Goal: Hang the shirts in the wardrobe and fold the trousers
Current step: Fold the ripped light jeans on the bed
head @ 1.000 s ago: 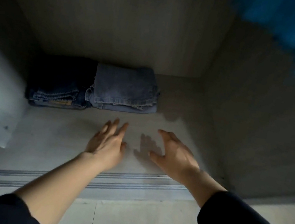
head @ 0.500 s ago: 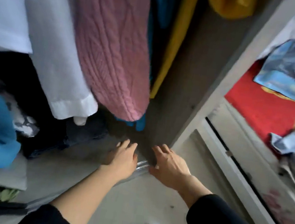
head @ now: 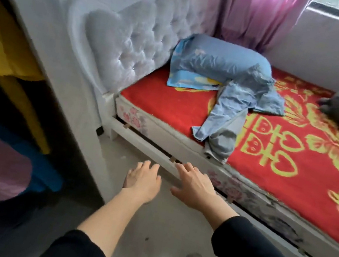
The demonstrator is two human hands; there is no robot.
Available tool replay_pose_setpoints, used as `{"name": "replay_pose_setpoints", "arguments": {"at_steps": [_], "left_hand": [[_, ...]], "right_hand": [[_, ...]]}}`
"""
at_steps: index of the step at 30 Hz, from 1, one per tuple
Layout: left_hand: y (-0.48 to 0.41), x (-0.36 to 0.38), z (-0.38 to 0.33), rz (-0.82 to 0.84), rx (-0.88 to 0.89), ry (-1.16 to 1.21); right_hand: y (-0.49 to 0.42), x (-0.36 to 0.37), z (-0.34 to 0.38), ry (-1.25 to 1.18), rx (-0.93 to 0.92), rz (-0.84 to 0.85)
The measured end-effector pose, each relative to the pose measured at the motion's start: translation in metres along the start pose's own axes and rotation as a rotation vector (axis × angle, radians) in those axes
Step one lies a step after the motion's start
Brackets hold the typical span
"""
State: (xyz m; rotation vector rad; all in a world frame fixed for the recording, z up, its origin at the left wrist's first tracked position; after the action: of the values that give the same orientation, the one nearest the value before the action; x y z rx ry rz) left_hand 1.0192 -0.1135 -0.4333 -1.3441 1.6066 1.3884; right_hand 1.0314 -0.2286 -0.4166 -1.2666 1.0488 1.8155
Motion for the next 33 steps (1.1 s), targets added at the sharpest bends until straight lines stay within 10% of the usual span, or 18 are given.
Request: {"name": "replay_pose_setpoints", "arguments": {"at_steps": [11,33], "left_hand": [[-0.156,0.022,-0.247,0.078,0.163,-0.031],[-0.546,0.030,-0.355,0.185,0.134,-0.037]], "right_hand": [[-0.026,-0.058,-0.286,-0.071,0.288,0.003],[-0.310,-0.077,-0.547,-0.219,0.440,0.097]]}}
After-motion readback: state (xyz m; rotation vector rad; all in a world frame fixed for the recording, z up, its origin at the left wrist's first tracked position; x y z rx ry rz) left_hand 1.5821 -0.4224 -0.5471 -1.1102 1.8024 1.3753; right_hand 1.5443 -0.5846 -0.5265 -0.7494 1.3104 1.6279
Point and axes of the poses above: each hand's wrist, its own y-axis away from the middle knuckle, its own x-axis out of the palm, z = x × y, the point moved 10 cm from there along -y, towards the middle knuckle, and after that the axes turned 4 degrees about -x, right-handed, at the moved point
